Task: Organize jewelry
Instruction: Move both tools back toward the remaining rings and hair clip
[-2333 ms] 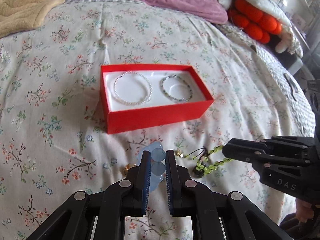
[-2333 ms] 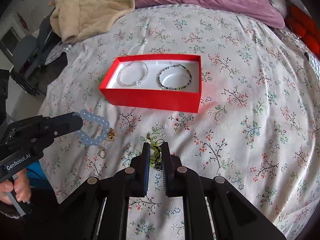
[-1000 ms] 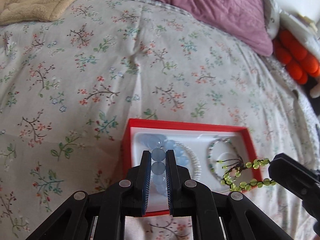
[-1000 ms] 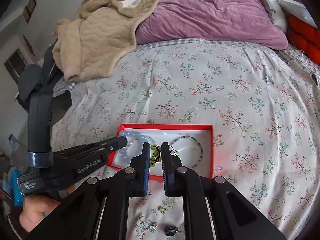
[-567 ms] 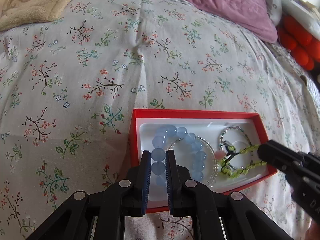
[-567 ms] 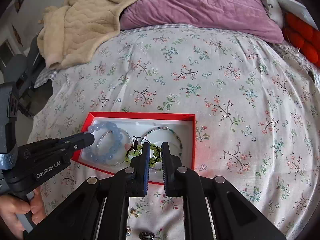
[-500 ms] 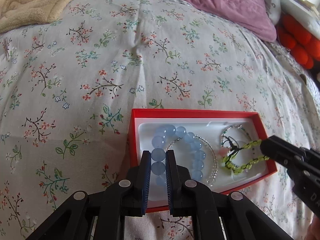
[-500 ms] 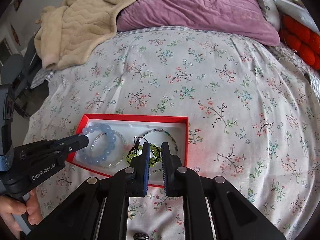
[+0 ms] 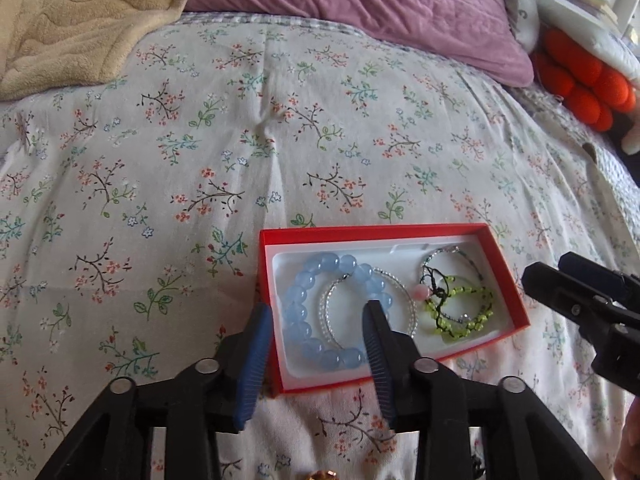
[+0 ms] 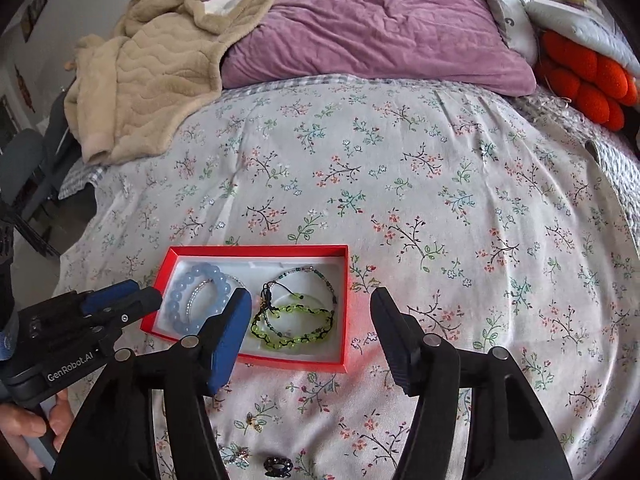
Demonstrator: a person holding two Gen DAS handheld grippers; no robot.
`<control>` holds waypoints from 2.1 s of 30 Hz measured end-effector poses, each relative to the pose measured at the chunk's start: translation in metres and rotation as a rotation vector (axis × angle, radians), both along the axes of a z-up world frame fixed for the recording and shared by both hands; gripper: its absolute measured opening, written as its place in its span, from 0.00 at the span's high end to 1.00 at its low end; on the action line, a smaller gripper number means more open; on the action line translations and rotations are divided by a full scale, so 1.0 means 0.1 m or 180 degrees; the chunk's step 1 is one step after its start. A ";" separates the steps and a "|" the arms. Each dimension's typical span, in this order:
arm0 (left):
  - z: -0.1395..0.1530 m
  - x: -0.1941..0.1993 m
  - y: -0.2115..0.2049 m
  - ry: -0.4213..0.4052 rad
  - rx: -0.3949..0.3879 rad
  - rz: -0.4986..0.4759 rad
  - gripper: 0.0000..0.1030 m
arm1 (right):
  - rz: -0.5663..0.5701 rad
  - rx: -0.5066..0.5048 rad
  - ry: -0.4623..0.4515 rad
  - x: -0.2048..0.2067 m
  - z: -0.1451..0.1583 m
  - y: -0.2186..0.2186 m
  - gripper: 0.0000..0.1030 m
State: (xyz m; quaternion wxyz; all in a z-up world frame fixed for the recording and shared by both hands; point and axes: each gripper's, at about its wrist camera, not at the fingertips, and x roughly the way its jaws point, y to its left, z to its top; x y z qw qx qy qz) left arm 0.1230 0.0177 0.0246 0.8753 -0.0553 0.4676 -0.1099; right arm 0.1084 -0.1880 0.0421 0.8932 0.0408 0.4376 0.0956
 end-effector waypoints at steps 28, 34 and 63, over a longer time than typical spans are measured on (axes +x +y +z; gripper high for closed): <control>-0.21 -0.71 0.37 0.0201 0.0481 -0.0085 0.02 | 0.0281 -0.0643 0.0435 -0.74 -0.38 -0.08 0.08; -0.38 -0.85 0.41 0.0292 0.0632 -0.0153 0.01 | 0.0467 -0.0819 0.0556 -0.94 -0.58 -0.06 0.08; -0.76 -1.20 -0.07 -0.0027 0.0967 -0.0963 0.01 | 0.0759 -0.0934 0.0780 -1.08 -1.11 0.03 0.00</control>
